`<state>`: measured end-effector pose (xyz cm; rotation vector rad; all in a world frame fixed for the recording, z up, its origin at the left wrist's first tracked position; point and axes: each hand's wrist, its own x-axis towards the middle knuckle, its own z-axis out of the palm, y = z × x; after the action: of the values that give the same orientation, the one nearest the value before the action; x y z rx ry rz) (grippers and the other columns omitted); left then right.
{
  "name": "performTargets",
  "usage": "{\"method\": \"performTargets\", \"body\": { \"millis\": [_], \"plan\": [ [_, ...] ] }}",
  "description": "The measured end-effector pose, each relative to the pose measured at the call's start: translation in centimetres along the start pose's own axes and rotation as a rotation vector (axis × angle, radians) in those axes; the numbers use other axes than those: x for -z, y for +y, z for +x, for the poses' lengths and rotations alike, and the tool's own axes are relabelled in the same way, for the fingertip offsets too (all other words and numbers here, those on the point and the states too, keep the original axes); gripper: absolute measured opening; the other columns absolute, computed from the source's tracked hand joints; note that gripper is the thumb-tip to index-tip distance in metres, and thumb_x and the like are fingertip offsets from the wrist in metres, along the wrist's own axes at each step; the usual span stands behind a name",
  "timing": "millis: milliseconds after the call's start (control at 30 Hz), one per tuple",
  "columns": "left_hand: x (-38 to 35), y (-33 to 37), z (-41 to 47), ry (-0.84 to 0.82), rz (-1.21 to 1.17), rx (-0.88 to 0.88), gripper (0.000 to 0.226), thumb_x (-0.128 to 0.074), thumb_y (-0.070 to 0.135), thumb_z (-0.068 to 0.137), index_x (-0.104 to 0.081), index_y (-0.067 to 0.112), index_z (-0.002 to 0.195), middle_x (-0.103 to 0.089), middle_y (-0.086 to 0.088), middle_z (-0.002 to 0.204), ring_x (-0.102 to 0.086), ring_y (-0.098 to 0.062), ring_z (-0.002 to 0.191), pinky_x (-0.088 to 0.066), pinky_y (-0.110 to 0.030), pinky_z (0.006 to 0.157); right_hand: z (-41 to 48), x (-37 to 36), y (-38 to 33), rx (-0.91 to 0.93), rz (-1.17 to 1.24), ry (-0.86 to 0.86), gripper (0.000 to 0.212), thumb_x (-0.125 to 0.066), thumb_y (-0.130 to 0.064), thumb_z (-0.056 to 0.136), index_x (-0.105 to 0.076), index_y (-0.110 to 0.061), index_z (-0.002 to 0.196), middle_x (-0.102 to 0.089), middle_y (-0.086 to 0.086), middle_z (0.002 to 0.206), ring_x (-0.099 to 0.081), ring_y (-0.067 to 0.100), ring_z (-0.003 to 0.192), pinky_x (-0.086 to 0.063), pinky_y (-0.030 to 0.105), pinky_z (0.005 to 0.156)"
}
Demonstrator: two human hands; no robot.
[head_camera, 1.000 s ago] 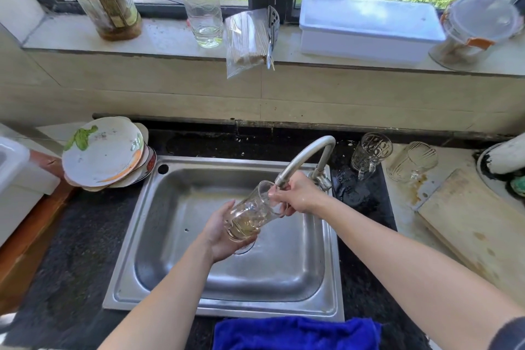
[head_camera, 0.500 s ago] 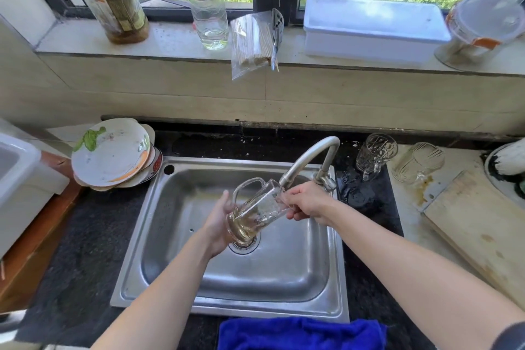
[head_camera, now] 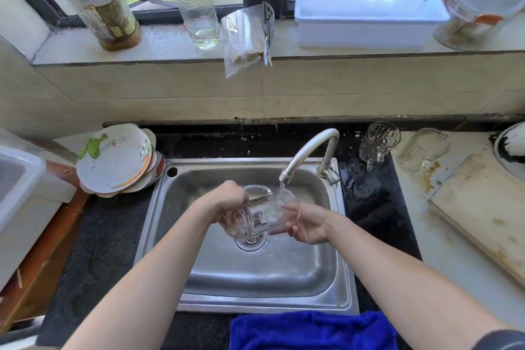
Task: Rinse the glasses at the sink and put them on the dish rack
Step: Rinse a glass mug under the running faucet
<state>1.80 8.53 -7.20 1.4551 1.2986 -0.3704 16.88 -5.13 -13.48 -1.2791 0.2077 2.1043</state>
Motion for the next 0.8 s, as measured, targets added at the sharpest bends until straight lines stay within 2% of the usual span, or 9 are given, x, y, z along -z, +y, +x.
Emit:
{"method": "performTargets", "body": {
  "millis": [133,233,333,400,467,533,633,700,800],
  "plan": [
    [-0.3,0.0,0.6,-0.01,-0.014,-0.058,0.008,-0.047,0.002,0.082,-0.051,0.007,0.079,-0.052,-0.016,0.077,-0.063,-0.035,0.067,-0.051,-0.038,0.043,-0.6,0.1,0.1,0.008,0.023,-0.026,0.025,-0.051,-0.02,0.099,-0.061,0.003,0.101,-0.07,0.022,0.097,-0.053,0.004,0.038,-0.044,0.012,0.035],
    [-0.6,-0.9,1.5,-0.019,-0.063,-0.129,0.013,-0.051,0.001,0.085,-0.056,0.01,0.076,-0.06,-0.014,0.076,-0.062,-0.026,0.064,-0.052,-0.039,0.055,-2.0,-0.2,-0.8,0.196,-0.178,0.142,0.012,-0.061,-0.007,0.093,-0.061,0.0,0.103,-0.07,0.017,0.096,-0.059,0.007,0.046,-0.047,0.013,0.039],
    [-0.6,-1.9,2.4,-0.066,-0.177,-0.103,0.019,-0.049,0.002,0.087,-0.066,0.009,0.084,-0.06,-0.012,0.087,-0.055,-0.023,0.074,-0.047,-0.031,0.062,-3.1,-1.0,-2.3,0.509,-0.64,0.442,0.015,-0.06,-0.003,0.092,-0.067,-0.008,0.104,-0.071,0.012,0.093,-0.069,0.021,0.055,-0.053,0.025,0.046],
    [-0.5,-2.1,2.9,-0.085,-0.378,-0.03,0.024,-0.044,0.007,0.091,-0.067,0.002,0.096,-0.06,-0.02,0.098,-0.059,-0.031,0.08,-0.053,-0.038,0.069,-3.5,-1.4,-3.1,0.7,-1.125,0.646,0.015,-0.057,-0.016,0.095,-0.069,-0.022,0.09,-0.069,0.0,0.083,-0.07,0.024,0.07,-0.057,0.037,0.065],
    [-0.7,-2.0,3.5,-0.104,-0.454,0.033,0.029,-0.041,0.013,0.095,-0.059,-0.003,0.11,-0.059,-0.025,0.103,-0.062,-0.036,0.08,-0.056,-0.043,0.07,-4.1,-1.6,-3.5,0.784,-1.428,0.735,0.019,-0.053,-0.024,0.097,-0.072,-0.021,0.094,-0.07,0.003,0.09,-0.065,0.026,0.086,-0.051,0.04,0.08],
    [-1.2,-1.9,3.8,-0.187,-0.393,0.062,0.025,-0.041,0.015,0.097,-0.052,0.0,0.113,-0.057,-0.022,0.099,-0.063,-0.036,0.08,-0.057,-0.043,0.068,-4.9,-1.7,-3.7,0.874,-1.433,0.713,0.022,-0.052,-0.021,0.098,-0.073,-0.017,0.101,-0.07,0.002,0.087,-0.059,0.02,0.08,-0.047,0.034,0.075],
    [-2.4,-1.7,4.5,-0.325,-0.386,0.083,0.02,-0.038,0.007,0.099,-0.05,0.007,0.115,-0.059,-0.02,0.103,-0.068,-0.033,0.079,-0.057,-0.038,0.067,-5.0,-1.7,-3.7,0.945,-1.354,0.699,0.025,-0.051,-0.02,0.097,-0.075,-0.015,0.095,-0.065,-0.005,0.076,-0.055,0.014,0.07,-0.043,0.029,0.065],
    [-3.0,-1.7,5.1,-0.341,-0.472,0.09,0.029,-0.033,-0.002,0.098,-0.051,0.005,0.12,-0.068,-0.016,0.083,-0.068,-0.023,0.064,-0.053,-0.027,0.055,-4.4,-1.9,-3.8,0.934,-1.374,0.717,0.031,-0.045,-0.028,0.096,-0.075,-0.018,0.094,-0.073,0.001,0.086,-0.064,0.021,0.079,-0.051,0.036,0.073],
    [-3.3,-1.9,6.1,-0.261,-0.63,0.087,0.033,-0.029,-0.011,0.094,-0.052,0.0,0.115,-0.062,-0.013,0.059,-0.05,-0.01,0.039,-0.036,-0.016,0.035,-4.0,-1.7,-3.9,0.914,-1.307,0.723,0.031,-0.045,-0.033,0.096,-0.072,-0.017,0.092,-0.071,0.0,0.089,-0.064,0.021,0.086,-0.052,0.043,0.08]
  ]
}}
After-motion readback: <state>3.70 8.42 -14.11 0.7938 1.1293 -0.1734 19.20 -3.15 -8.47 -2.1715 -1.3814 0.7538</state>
